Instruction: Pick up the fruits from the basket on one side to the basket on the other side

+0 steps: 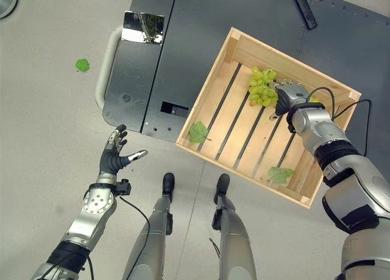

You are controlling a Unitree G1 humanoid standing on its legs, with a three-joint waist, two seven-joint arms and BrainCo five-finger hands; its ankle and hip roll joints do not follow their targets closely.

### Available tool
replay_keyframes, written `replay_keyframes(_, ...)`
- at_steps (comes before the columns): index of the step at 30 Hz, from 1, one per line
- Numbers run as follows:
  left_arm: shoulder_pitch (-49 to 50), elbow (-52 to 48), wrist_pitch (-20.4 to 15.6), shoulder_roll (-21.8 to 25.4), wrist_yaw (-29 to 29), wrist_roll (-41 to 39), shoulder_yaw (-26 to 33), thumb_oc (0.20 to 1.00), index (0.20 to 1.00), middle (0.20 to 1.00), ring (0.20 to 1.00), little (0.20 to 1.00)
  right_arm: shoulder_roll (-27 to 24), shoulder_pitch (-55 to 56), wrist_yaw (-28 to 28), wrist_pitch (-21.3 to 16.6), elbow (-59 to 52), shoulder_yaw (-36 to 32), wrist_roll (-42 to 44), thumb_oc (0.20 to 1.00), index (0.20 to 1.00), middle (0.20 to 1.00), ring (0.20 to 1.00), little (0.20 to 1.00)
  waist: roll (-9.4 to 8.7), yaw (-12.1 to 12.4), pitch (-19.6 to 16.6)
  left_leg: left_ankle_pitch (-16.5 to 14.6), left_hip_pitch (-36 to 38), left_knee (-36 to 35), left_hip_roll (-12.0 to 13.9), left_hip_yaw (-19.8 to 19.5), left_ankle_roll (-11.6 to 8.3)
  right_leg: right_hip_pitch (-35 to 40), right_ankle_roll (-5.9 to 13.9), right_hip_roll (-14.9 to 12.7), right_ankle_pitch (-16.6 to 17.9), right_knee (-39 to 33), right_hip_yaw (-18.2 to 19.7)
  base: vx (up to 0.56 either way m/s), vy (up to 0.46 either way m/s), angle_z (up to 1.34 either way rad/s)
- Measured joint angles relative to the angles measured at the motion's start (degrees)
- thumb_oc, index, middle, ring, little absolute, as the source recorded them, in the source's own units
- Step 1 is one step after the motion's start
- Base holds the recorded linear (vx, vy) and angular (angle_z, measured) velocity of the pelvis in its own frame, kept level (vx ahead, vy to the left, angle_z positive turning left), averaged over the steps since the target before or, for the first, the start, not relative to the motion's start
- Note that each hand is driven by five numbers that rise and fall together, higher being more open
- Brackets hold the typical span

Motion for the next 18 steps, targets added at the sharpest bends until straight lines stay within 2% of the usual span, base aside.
replay_keyframes(8, -0.14, 0.08, -0.19, 0.07, 0.89, -0.01, -0.06, 1.000, 1.000, 1.000, 1.000, 1.000, 0.43, 0.62, -7.13, 1.67, 8.45, -7.87, 2.68, 1.000, 1.000, 1.000, 1.000, 1.000, 0.06, -0.02, 0.01, 0.25, -1.41, -0.35, -0.11, 0.02, -0.03, -1.61, 0.01, -0.03, -0.02, 0.09, 0.01, 0.00, 0.000, 0.00)
replay_keyframes(18, -0.99, 0.32, -0.18, 0.00, 2.44, 0.04, -1.49, 1.000, 1.000, 1.000, 1.000, 1.000, 0.37, 3.06, -11.18, 2.34, 9.06, -10.80, 3.99, 1.000, 1.000, 1.000, 1.000, 1.000, 1.24, 0.17, 0.56, 0.31, -1.73, -0.60, -0.47, -0.87, -0.02, -2.41, 0.28, -0.58, -1.22, 1.62, -0.13, 0.01, -0.006, 0.04)
